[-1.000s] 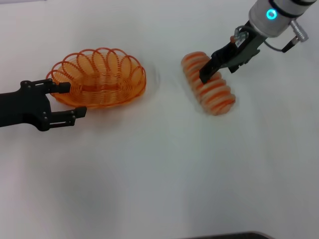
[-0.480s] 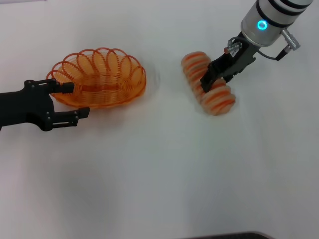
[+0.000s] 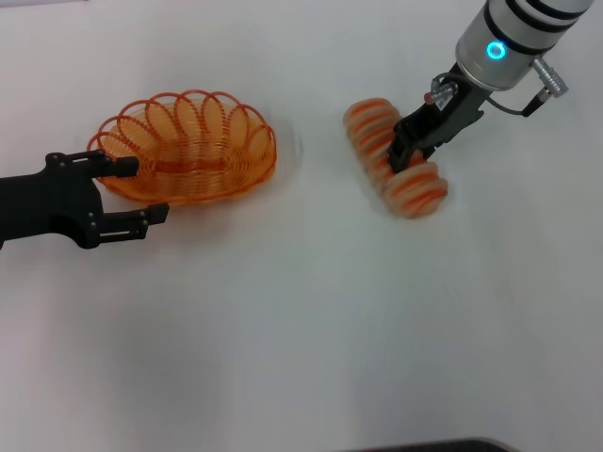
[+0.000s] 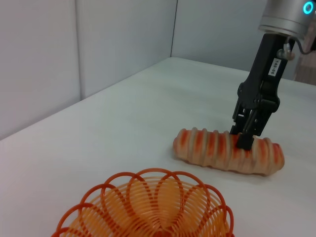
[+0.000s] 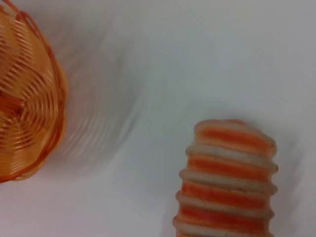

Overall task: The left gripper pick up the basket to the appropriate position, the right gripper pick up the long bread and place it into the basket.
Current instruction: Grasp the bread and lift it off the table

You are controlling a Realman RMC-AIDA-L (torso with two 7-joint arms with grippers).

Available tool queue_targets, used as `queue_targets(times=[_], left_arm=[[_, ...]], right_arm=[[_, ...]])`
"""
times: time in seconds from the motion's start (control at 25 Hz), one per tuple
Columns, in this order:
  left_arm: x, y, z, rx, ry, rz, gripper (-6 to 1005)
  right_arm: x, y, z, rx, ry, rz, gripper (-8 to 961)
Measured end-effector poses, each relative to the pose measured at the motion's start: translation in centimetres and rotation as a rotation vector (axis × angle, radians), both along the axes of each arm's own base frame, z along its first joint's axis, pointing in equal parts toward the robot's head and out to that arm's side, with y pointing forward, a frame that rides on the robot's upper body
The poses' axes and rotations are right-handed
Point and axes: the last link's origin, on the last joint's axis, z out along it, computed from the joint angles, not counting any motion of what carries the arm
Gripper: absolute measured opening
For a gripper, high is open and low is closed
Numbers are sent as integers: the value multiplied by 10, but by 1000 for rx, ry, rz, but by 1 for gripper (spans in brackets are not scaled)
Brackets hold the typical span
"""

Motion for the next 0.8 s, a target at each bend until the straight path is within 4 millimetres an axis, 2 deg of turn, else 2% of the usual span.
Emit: queue_targets(times=[0.48,0.64,0.8], left_arm=[[-2,-2,-1,2,-2,7,762],[-2,-3,0,8,-7,11,762],[-2,-5,1,3,-22,8,762]], right_arm=[[0,0,2,8,13,4,333],[0,4,13,50,41,35,314],[-3,6,24,78,145,83,296]])
